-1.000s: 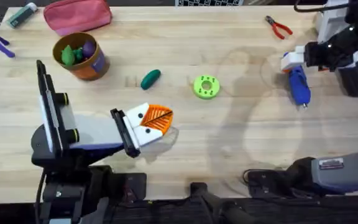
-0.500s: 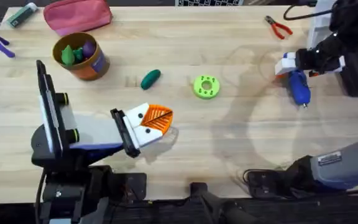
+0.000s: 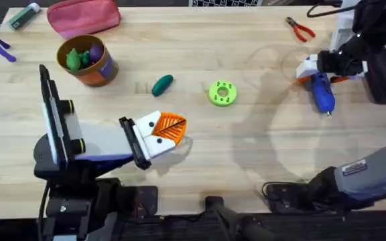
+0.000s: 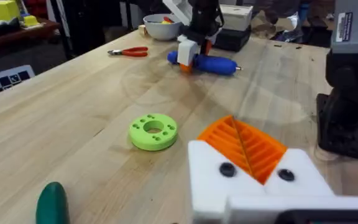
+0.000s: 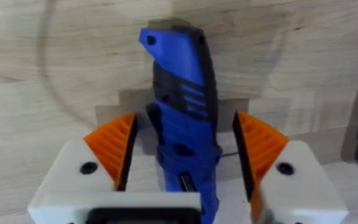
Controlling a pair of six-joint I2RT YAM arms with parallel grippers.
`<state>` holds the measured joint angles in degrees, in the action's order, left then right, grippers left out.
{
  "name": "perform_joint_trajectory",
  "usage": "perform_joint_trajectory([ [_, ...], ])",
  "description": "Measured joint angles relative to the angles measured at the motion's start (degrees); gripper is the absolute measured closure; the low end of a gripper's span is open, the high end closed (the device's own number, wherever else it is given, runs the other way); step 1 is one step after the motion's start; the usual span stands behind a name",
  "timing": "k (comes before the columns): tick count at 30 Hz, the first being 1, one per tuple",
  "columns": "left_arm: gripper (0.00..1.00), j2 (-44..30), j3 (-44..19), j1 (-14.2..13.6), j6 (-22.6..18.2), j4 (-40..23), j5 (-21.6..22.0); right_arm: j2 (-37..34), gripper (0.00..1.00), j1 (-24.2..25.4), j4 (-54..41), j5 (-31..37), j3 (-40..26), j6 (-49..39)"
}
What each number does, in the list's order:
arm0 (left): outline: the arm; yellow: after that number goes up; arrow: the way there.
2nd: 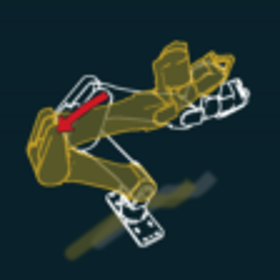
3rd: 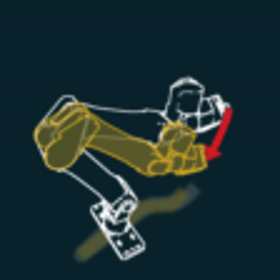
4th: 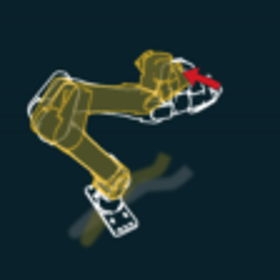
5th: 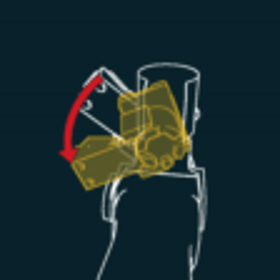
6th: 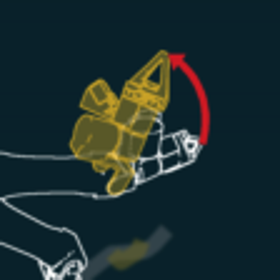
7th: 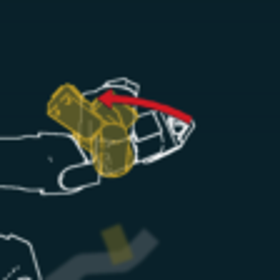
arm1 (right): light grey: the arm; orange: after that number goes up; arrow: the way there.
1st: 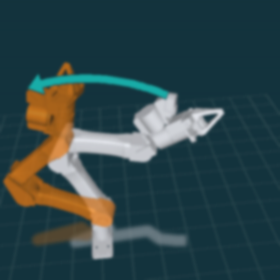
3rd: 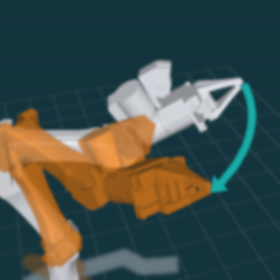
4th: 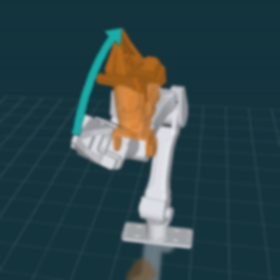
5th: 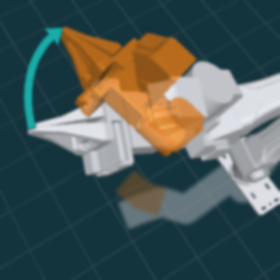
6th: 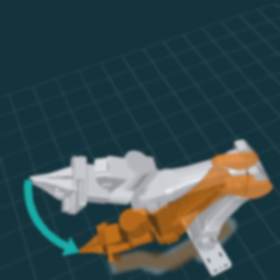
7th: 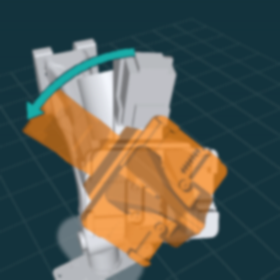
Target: Pick up the gripper from the table and insert it into the empty holder that is missing its gripper. Then pick up a screw, insert it into the mounting hole, and use the screwdriver to tighten it. Finally, clean up the table by picking up the vegetable and placing it into the bucket.
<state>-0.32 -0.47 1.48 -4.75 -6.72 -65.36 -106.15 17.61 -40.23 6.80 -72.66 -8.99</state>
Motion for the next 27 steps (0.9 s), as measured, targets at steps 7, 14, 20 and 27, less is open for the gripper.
perform_joint_trajectory([
  [7, 0.982, 0.02, 0.00, 0.00, 0.00, 0.00, 0.00, -0.37, 0.362, 0.00, 0.87, -1.27, -0.07, 0.23],
  [14, 0.982, 0.00, 0.00, 0.00, 0.00, 0.00, 0.00, -0.48, 0.790, 0.26, 1.14, -1.02, -0.07, 0.30],
  [20, 0.982, 0.00, 0.00, 0.00, 0.00, 0.00, 0.00, -0.60, 0.977, 0.31, 1.03, -0.86, -0.07, 0.41],
  [27, 0.982, 0.01, 0.00, 0.00, 0.00, 0.00, 0.00, -0.58, 0.978, 0.07, 0.97, -1.04, -0.07, 0.41],
])
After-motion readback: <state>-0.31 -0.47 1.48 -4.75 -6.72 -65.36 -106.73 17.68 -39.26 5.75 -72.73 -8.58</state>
